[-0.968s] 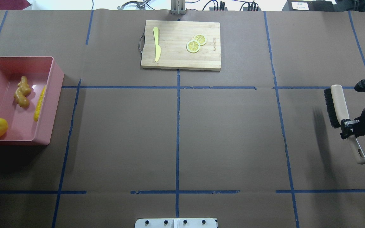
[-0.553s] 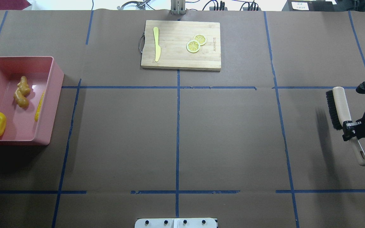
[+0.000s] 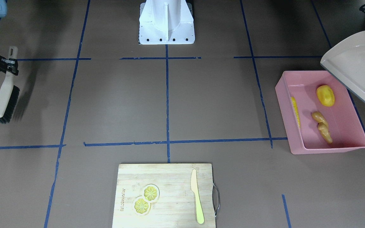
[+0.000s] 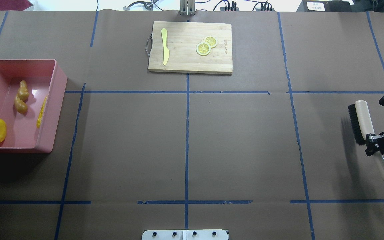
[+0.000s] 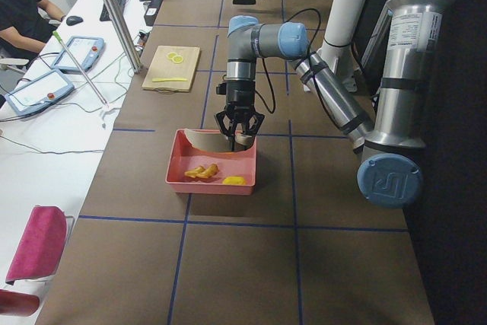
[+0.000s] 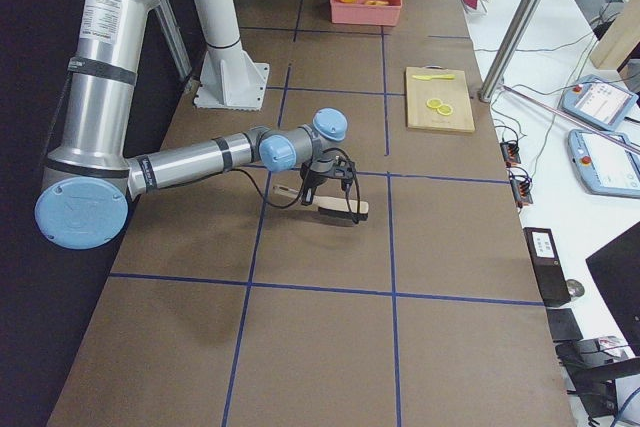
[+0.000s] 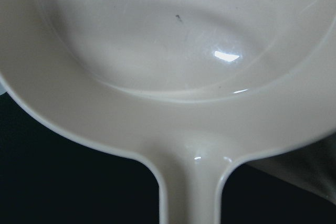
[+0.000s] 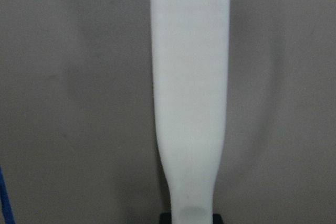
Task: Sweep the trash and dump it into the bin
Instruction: 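Bring the empty dustpan back over the table while the right gripper sets down the brush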
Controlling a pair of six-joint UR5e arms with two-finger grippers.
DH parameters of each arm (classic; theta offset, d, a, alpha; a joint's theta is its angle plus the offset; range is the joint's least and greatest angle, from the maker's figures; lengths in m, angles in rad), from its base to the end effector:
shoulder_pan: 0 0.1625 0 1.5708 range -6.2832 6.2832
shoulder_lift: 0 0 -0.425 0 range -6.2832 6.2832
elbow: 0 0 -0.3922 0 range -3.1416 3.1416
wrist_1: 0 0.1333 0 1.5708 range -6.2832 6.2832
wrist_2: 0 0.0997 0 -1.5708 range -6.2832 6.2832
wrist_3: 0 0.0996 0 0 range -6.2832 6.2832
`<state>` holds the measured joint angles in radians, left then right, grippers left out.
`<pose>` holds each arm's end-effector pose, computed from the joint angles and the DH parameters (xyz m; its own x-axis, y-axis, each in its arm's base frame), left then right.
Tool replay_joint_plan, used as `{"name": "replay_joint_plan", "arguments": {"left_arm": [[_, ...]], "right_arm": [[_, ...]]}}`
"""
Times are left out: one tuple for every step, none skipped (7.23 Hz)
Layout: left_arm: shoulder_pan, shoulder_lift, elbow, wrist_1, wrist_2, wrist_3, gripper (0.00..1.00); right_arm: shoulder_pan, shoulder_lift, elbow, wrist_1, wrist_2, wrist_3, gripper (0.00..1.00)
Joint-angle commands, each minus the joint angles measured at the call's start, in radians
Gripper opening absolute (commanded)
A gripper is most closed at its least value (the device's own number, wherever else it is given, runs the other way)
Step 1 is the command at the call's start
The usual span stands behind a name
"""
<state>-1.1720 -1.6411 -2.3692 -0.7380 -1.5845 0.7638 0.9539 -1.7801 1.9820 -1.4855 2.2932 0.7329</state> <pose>0.0284 -0.4073 0.3830 0.3969 0.9177 0.0149 -0.9175 0.3962 0.0354 -0.1837 -0.3757 0.5430 0.7455 0.0872 0.6608 0.0754 0.9740 -0.2137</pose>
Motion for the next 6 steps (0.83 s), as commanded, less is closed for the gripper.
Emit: {"name": "replay_joint_plan", "arguments": {"left_arm": [[0.0, -0.023, -0.036, 0.0, -0.08, 0.002, 0.04], [0.0, -0.023, -0.041, 0.0, -0.081, 0.002, 0.04], [0.0, -0.028, -0.041, 0.0, -0.097, 0.002, 0.04], [0.0, -0.035, -0.045, 0.0, -0.104, 0.0, 0.04], [-0.002, -0.058, -0.05, 0.0, -0.179, 0.0, 0.04], [0.0, -0.083, -0.051, 0.0, -0.245, -0.01, 0.04]], "right_arm": [[0.0, -0.001, -0.056, 0.089, 0.014, 0.003, 0.01], [0.0, -0.002, -0.116, 0.193, 0.023, 0.011, 0.01], [0.0, -0.002, -0.121, 0.214, 0.023, 0.043, 0.01], [-0.001, -0.002, -0.129, 0.214, 0.022, 0.049, 0.02], [-0.001, -0.001, -0.127, 0.214, 0.023, 0.048, 0.02], [-0.001, -0.001, -0.129, 0.214, 0.023, 0.048, 0.03]]}}
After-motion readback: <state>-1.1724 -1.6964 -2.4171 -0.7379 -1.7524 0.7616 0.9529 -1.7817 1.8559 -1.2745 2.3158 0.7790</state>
